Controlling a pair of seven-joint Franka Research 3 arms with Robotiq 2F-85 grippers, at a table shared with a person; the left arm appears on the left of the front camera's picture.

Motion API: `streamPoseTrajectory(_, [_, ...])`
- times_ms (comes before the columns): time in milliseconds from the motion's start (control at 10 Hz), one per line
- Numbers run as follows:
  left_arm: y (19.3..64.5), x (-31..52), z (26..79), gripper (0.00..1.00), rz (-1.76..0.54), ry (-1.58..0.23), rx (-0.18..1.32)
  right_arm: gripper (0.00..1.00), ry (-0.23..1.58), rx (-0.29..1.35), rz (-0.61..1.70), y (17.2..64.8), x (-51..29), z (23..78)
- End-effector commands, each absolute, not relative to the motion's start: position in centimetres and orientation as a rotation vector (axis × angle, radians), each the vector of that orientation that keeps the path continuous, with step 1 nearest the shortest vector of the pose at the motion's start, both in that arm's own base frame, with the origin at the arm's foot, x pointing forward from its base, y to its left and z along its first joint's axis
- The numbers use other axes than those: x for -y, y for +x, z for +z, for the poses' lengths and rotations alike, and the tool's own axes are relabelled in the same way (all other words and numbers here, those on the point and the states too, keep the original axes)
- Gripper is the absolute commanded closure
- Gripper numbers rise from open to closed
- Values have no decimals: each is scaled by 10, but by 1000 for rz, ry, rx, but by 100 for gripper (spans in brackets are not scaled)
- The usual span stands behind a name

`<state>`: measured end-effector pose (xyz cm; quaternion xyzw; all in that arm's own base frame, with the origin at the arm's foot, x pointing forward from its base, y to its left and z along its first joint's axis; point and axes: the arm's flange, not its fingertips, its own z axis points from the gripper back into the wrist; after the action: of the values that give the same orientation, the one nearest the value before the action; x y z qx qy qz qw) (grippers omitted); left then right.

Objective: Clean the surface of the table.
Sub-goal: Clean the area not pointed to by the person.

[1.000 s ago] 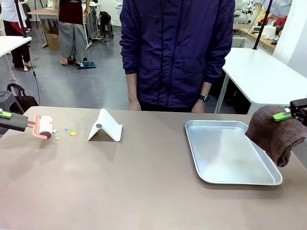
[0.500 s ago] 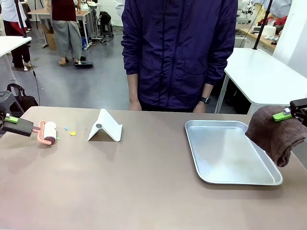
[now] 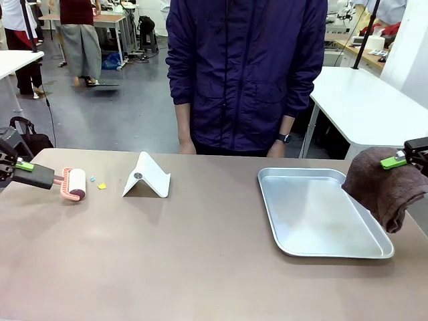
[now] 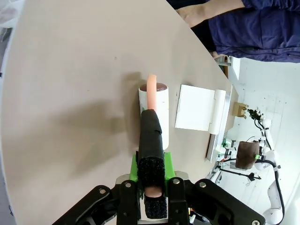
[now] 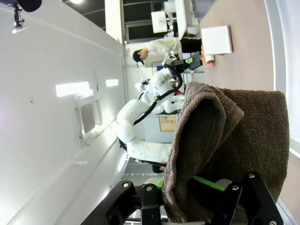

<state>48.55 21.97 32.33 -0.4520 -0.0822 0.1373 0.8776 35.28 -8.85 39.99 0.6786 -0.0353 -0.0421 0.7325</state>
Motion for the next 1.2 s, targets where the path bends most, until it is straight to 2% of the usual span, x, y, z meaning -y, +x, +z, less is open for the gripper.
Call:
streamPoseTrajectory(0, [499,-199,316,78,296,-889,105,100,1493,80,-85,353,89,403])
streamPoseTrajectory(400, [529,-155,325,78,252,-853,44,100,1493,80,-85,353,89,403])
streamPoseTrajectory(700, [539,-147,338,78,243,-946,68,100,1493,80,-85,353,89,403])
streamPoseTrajectory(900, [529,-161,356,78,233,-1078,106,100,1493,80,-85,353,89,403])
streamPoseTrajectory(1100, [492,-197,384,78,186,-1216,158,100,1493,80,-85,353,89,403])
